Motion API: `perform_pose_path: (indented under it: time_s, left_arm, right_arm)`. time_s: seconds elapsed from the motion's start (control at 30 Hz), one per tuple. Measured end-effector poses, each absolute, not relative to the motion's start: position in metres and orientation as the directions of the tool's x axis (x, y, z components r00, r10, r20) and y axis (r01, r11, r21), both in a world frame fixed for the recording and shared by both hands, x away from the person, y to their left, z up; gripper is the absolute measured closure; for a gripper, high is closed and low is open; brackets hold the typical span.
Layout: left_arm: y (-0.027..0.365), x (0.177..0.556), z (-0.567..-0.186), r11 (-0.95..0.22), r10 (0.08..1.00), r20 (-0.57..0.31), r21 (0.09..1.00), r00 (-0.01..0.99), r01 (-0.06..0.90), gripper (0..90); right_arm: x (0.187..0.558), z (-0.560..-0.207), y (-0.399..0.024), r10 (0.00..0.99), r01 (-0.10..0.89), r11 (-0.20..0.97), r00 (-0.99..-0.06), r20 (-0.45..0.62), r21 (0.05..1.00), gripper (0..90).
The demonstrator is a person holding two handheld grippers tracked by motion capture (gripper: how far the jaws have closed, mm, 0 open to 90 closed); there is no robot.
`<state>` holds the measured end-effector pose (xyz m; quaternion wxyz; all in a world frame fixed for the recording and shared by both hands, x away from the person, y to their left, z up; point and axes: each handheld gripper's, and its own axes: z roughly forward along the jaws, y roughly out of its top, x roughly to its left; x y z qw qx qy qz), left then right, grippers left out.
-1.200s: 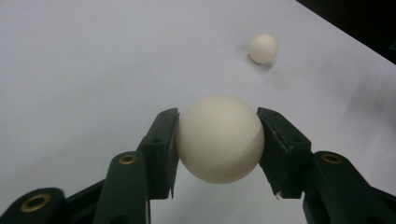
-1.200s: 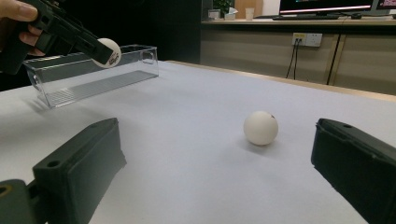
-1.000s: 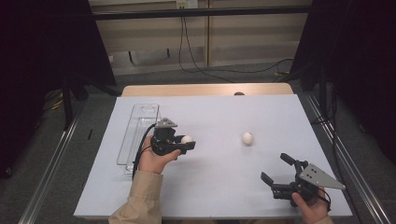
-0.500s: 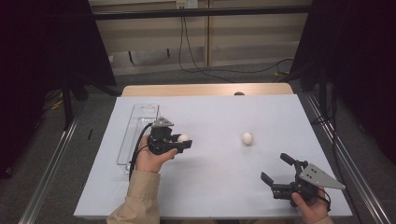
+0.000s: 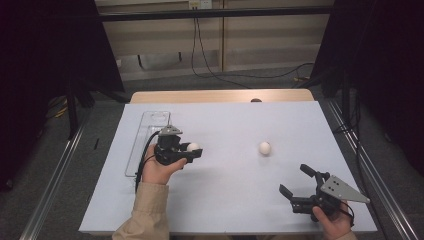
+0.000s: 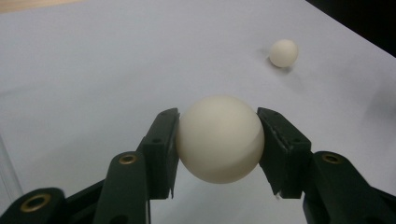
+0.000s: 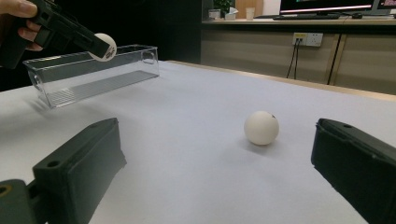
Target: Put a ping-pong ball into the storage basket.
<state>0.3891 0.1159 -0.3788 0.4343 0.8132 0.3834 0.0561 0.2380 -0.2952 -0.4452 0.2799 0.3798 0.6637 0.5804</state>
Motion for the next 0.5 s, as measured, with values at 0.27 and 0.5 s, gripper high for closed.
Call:
perform_pose_path:
  time_s: [0.27, 0.5]
  left_arm:
    - [0.1199, 0.3896, -0.3782, -0.322, 0.68, -0.241, 0.75, 0.693, 0.577, 51.0]
    - [0.123, 0.3897, -0.3767, -0.322, 0.684, -0.237, 0.75, 0.69, 0.577, 51.0]
  right_arm:
    - [0.238, -0.4451, -0.2951, 0.829, 0.178, 0.038, -0.555, 0.068, 0.983, 1.3]
    - [0.238, -0.4451, -0.2948, 0.829, 0.179, 0.036, -0.554, 0.07, 0.983, 1.3]
